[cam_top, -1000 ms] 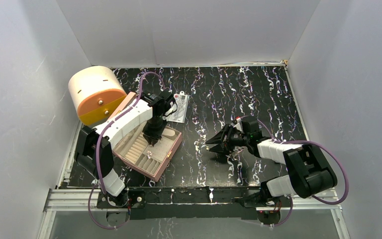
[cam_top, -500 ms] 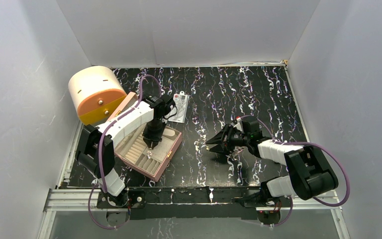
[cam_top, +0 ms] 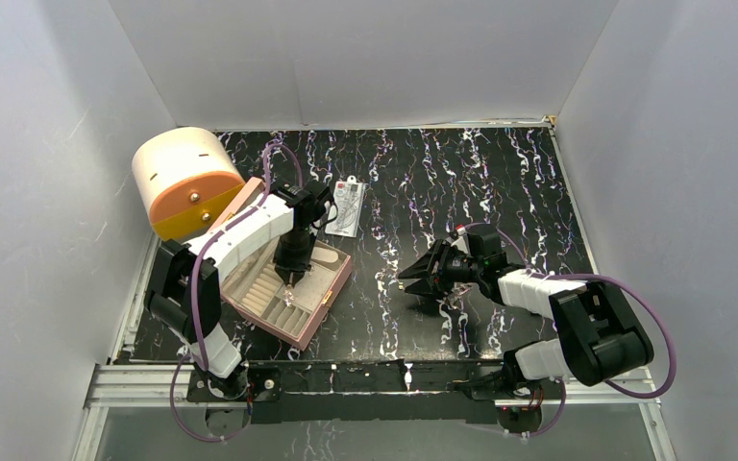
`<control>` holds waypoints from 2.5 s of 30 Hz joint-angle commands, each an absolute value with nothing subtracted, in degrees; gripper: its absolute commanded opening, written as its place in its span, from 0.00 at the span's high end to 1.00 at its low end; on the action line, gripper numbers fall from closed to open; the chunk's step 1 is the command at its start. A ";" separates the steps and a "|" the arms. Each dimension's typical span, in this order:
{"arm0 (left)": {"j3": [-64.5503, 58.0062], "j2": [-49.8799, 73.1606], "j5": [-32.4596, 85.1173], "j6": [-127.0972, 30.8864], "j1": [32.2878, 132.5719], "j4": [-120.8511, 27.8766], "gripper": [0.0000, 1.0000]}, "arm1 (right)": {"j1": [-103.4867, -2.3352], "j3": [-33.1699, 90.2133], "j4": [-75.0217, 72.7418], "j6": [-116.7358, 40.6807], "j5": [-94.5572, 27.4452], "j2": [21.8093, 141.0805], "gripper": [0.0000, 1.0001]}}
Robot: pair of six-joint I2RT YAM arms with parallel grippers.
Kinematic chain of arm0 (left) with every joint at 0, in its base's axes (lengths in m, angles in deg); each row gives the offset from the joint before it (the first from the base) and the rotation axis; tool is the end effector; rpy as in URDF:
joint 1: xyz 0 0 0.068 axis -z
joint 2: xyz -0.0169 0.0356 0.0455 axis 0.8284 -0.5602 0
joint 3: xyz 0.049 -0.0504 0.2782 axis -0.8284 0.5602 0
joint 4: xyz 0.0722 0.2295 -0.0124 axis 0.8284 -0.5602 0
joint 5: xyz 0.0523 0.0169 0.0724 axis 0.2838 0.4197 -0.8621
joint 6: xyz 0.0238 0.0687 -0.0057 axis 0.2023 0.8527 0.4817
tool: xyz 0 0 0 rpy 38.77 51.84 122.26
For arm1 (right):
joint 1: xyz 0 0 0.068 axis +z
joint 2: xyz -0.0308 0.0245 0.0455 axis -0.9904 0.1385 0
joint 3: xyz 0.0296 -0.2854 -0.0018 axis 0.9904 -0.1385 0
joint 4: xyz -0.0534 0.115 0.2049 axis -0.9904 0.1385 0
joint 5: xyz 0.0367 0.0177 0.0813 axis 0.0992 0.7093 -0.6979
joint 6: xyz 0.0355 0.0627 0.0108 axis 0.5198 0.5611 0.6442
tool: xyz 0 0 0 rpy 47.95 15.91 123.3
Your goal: Organize the mixed jewelry
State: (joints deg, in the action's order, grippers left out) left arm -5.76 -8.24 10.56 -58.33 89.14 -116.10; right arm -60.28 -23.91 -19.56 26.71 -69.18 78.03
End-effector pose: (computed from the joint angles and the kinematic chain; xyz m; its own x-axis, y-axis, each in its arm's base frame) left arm 0.2385 -0.1467 0.2344 -0.9768 0.1993 -0.0787 0.1903 0.9757 0.1091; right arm 0.2017 0.1252 0.1686 -0.9160 0.3782 0.1340 0.2787 0.3594 0.8906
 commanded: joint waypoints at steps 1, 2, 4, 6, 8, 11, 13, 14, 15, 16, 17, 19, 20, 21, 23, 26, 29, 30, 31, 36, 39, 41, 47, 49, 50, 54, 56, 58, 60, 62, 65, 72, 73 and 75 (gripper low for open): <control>-6.31 -7.33 11.97 -59.55 88.89 -116.37 0.87 | -60.51 -22.77 -19.76 25.56 -69.71 76.73 0.45; -6.46 -7.33 12.39 -59.60 88.89 -116.36 0.88 | -60.48 -22.77 -19.68 25.56 -69.70 76.74 0.45; -6.56 -7.36 12.91 -59.62 88.82 -116.19 0.88 | -60.50 -22.77 -19.67 25.56 -69.69 76.74 0.45; -6.66 -7.35 13.75 -59.55 88.88 -116.05 0.88 | -60.53 -22.77 -19.67 25.42 -69.62 76.74 0.45; -6.65 -7.41 13.92 -59.56 88.83 -115.97 0.89 | -60.50 -22.77 -19.58 25.38 -69.64 76.81 0.45; -6.54 -7.64 13.21 -59.43 88.89 -115.98 0.89 | -60.53 -22.77 -19.49 25.25 -69.57 76.76 0.45; -6.76 -8.05 13.64 -59.18 88.83 -115.83 0.89 | -60.52 -22.77 -19.49 25.21 -69.43 76.83 0.45; -6.83 -8.29 13.49 -59.00 88.88 -115.95 0.90 | -60.52 -22.77 -19.49 25.25 -69.34 76.83 0.45; -6.79 -8.31 13.35 -58.96 88.81 -115.95 0.90 | -60.48 -22.77 -19.49 25.21 -69.39 76.83 0.45; -6.76 -8.31 13.26 -58.86 88.83 -115.81 0.90 | -60.51 -22.70 -19.49 25.21 -69.31 76.83 0.45; -6.90 -8.38 13.12 -58.86 88.88 -115.83 0.90 | -60.49 -22.68 -19.49 25.21 -69.29 76.83 0.45; -7.09 -8.66 12.55 -58.77 88.81 -116.03 0.90 | -60.51 -22.76 -19.49 25.21 -69.21 76.83 0.45; -7.13 -8.81 12.34 -58.62 88.82 -116.13 0.90 | -60.47 -22.77 -19.41 25.15 -69.13 76.80 0.45; -7.04 -8.97 12.22 -58.55 88.85 -116.27 0.90 | -60.52 -22.77 -19.40 25.12 -69.12 76.78 0.45; -6.93 -9.13 12.15 -58.41 88.81 -116.25 0.90 | -60.44 -22.77 -19.40 25.12 -69.11 76.83 0.45; -7.06 -9.36 11.69 -58.21 88.87 -116.33 0.91 | -60.50 -22.72 -19.40 25.03 -69.13 76.78 0.45; -7.55 -9.50 11.36 -58.16 88.86 -116.28 0.91 | -60.51 -22.68 -19.40 25.03 -68.88 76.74 0.45; -7.75 -9.62 10.98 -58.23 88.80 -116.37 0.92 | -60.52 -22.68 -19.40 25.03 -68.94 76.68 0.45; -8.03 -9.63 10.81 -58.23 88.80 -116.32 0.92 | -60.50 -22.68 -19.40 25.03 -68.91 76.66 0.45; -9.12 -9.83 10.55 -58.32 88.86 -116.31 0.93 | -60.54 -22.68 -19.31 24.97 -68.96 76.54 0.45; -8.84 -9.94 11.11 -58.25 88.84 -116.24 0.93 | -60.50 -22.68 -19.30 24.95 -68.95 76.47 0.45; -8.36 -10.06 11.60 -58.11 88.89 -116.06 0.93 | -60.50 -22.68 -19.27 24.94 -68.83 76.49 0.45; -7.39 -10.14 11.76 -57.80 88.86 -116.05 0.93 | -60.50 -22.68 -19.23 24.89 -68.81 76.53 0.45; -6.98 -10.37 11.82 -57.57 88.84 -116.25 0.93 | -60.47 -22.68 -19.23 24.89 -68.74 76.57 0.45; -6.73 -10.35 11.85 -57.47 88.82 -116.27 0.93 | -60.56 -22.69 -19.18 24.88 -68.76 76.51 0.45; -6.59 -10.17 12.10 -57.36 88.88 -116.25 0.93 | -60.50 -22.77 -19.14 24.79 -68.80 76.74 0.45; -6.28 -10.17 12.41 -57.29 88.87 -116.14 0.93 | -60.49 -22.72 -19.14 24.80 -68.81 76.80 0.45; -6.12 -10.09 12.75 -57.27 88.89 -115.99 0.93 | -60.49 -22.68 -19.14 24.78 -68.80 76.82 0.45; -5.98 -10.01 12.68 -57.20 88.89 -116.03 0.93 | -60.46 -22.68 -19.14 24.80 -68.75 76.82 0.45; -5.86 -10.06 12.61 -57.18 88.87 -115.87 0.93 | -60.50 -22.68 -19.14 24.81 -68.74 76.86 0.45; -5.80 -10.20 12.78 -57.18 88.88 -115.28 0.93 | -60.43 -22.77 -19.14 24.68 -68.62 76.91 0.45; -5.98 -10.62 12.66 -57.36 88.85 -114.42 0.94 | -60.46 -22.84 -18.87 24.51 -68.56 76.92 0.45; -5.93 -10.54 12.43 -57.36 88.88 -114.47 0.94 | -60.49 -22.85 -18.87 24.50 -68.60 76.92 0.45; -5.85 -10.47 12.12 -57.37 88.89 -114.72 0.94 | -60.50 -22.85 -18.87 24.50 -68.52 76.91 0.45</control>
State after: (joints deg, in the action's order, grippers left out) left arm -6.17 -10.58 12.48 -57.52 89.08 -113.98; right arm -60.28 -23.91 -18.16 25.42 -68.44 77.97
